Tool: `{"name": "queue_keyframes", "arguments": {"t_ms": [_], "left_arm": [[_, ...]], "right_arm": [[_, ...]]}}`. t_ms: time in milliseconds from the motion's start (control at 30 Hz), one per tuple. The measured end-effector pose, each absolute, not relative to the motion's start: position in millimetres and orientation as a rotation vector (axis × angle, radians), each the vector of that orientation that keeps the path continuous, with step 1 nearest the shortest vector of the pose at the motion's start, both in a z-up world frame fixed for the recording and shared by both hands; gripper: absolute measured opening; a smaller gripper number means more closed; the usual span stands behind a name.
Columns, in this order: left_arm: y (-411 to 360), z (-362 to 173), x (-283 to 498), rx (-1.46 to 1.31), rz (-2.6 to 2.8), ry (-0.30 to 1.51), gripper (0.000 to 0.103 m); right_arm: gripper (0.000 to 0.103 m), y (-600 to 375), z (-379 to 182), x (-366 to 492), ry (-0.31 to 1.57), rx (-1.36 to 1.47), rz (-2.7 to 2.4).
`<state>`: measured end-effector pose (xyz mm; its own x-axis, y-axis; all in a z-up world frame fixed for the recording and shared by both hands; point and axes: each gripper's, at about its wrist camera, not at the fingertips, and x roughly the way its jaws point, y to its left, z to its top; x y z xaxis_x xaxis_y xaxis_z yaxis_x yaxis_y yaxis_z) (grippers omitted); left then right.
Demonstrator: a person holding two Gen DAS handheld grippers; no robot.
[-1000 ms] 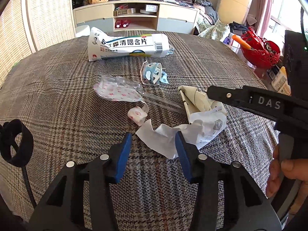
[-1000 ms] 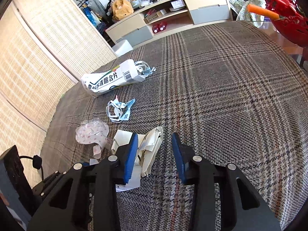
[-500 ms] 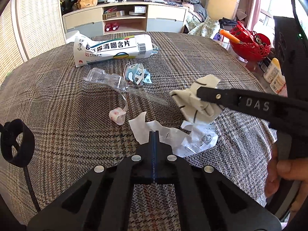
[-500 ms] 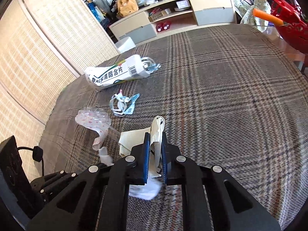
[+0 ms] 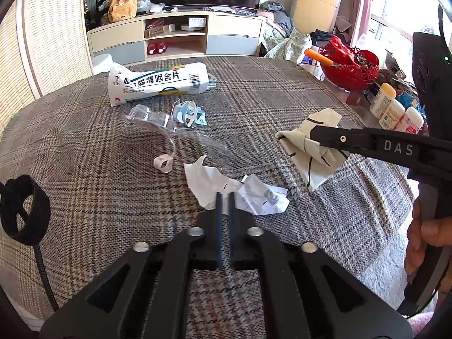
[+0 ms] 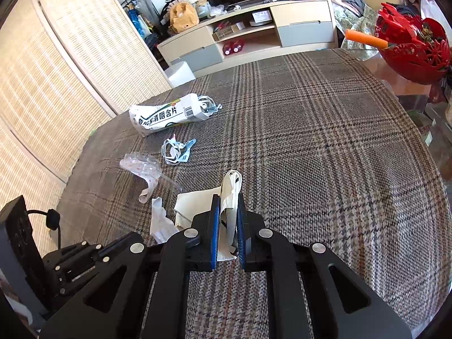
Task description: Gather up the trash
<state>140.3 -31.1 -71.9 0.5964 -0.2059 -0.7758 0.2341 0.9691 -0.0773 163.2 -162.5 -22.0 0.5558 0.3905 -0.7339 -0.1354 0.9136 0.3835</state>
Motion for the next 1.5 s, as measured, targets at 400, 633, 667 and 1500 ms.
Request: {"name": "queue_keyframes", "arguments": {"t_ms": [400, 633, 667, 1500], "left_arm": [[-67, -97, 166, 0.071, -0.252, 0.944, 0.059], [-68, -105, 170, 0.106, -0.21, 0.949, 0.045], [-66, -105, 169, 0.108, -0.21, 0.948, 0.041], [-57, -92, 30, 0.034, -0.307, 0.958, 0.004]], "right_arm": [[0.012, -196, -21, 163, 0.927, 0.295, 0.27], [0.012, -205, -25, 168, 0.929, 0.295, 0.265], [0.012, -205, -25, 168, 0.93, 0.293, 0.265], [0.012, -198, -29, 39, 0.955, 0.266, 0.316]]}}
